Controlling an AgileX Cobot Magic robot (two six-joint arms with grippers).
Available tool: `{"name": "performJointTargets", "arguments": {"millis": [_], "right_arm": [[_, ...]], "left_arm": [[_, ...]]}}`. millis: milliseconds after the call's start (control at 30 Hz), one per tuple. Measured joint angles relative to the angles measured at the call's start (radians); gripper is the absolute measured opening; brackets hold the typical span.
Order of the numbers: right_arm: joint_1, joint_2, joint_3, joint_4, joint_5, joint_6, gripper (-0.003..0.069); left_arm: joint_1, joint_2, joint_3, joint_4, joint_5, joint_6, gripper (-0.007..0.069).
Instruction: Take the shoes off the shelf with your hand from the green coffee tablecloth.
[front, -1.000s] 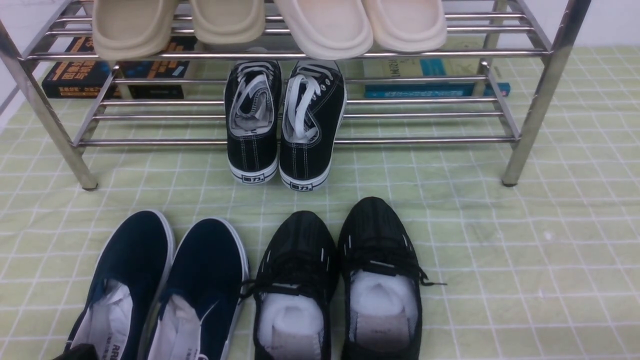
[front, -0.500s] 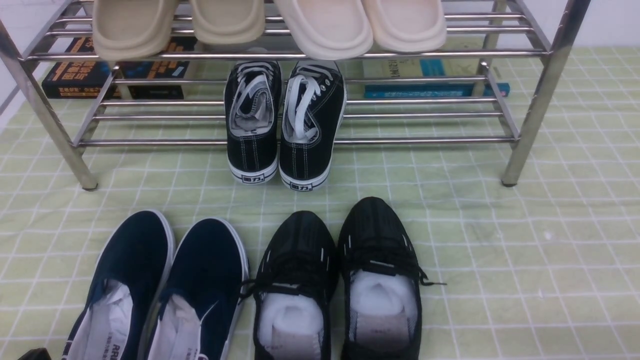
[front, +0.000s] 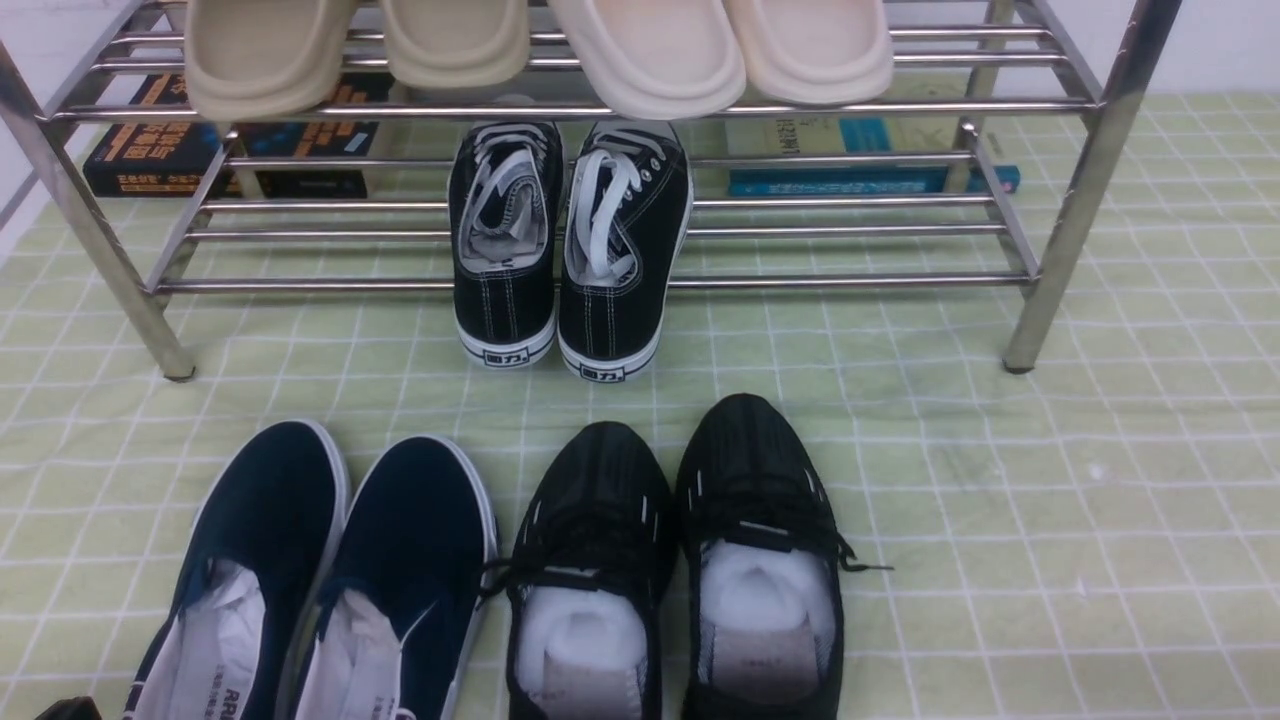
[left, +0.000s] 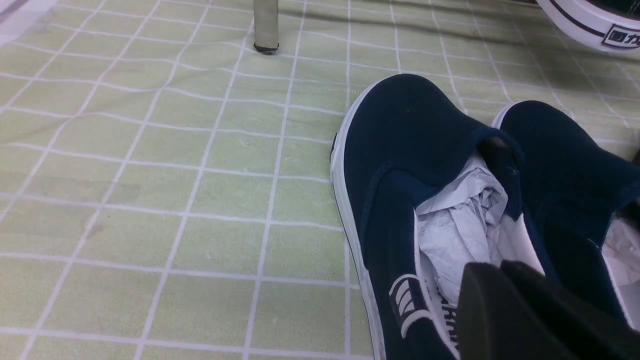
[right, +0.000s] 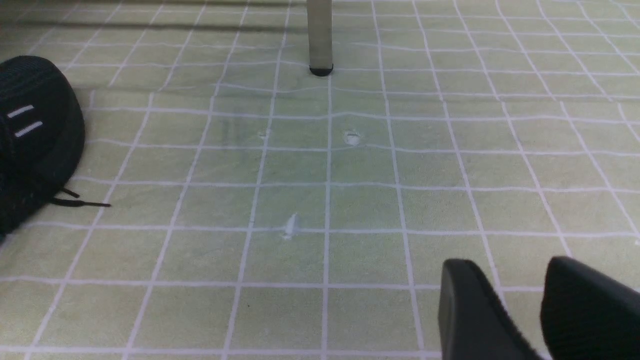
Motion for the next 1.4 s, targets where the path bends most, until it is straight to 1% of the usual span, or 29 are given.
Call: {"name": "performJointTargets", "arguments": {"millis": [533, 1400], "right_arm": [[0.000, 0.000, 0.000, 0.000, 0.000, 0.000, 0.0240], [0.000, 0.000, 0.000, 0.000, 0.000, 0.000, 0.0240]], "left_arm": [[0.000, 0.000, 0.000, 0.000, 0.000, 0.000, 0.0055], [0.000, 0.000, 0.000, 0.000, 0.000, 0.000, 0.0090]]}}
